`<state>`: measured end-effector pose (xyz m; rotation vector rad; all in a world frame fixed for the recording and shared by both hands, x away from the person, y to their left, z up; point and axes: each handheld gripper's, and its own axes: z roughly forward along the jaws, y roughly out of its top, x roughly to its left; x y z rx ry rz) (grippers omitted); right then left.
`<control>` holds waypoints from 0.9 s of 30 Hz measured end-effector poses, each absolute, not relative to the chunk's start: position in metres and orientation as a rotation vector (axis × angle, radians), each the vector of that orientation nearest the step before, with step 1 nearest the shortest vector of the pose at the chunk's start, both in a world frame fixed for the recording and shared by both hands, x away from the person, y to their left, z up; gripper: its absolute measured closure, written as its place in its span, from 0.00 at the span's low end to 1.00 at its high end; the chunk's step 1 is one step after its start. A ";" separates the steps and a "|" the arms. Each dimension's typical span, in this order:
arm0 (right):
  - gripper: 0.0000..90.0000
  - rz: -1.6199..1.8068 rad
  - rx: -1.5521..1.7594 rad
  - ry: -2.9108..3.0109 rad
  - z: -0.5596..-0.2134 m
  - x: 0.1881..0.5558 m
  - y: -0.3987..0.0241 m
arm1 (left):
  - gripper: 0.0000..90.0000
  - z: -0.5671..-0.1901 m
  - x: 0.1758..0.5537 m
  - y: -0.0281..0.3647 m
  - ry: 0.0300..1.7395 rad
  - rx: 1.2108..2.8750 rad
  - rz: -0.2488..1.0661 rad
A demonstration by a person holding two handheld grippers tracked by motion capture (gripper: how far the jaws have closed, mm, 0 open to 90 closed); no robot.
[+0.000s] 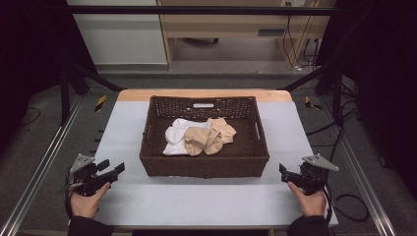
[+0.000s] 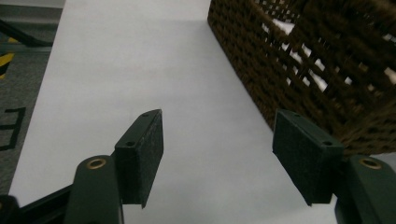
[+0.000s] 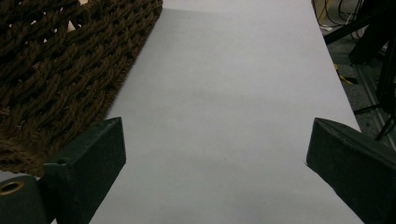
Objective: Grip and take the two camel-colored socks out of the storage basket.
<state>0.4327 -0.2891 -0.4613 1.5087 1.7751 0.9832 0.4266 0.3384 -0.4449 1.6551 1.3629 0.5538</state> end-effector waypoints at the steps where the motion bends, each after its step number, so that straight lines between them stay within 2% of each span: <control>1: 0.06 0.983 1.509 1.775 -0.461 0.433 -0.289 | 0.37 -0.445 0.427 0.338 1.363 1.655 0.554; 27: 0.05 0.957 1.483 1.809 -0.461 0.432 -0.281 | 0.40 -0.385 0.438 0.331 1.244 1.571 0.623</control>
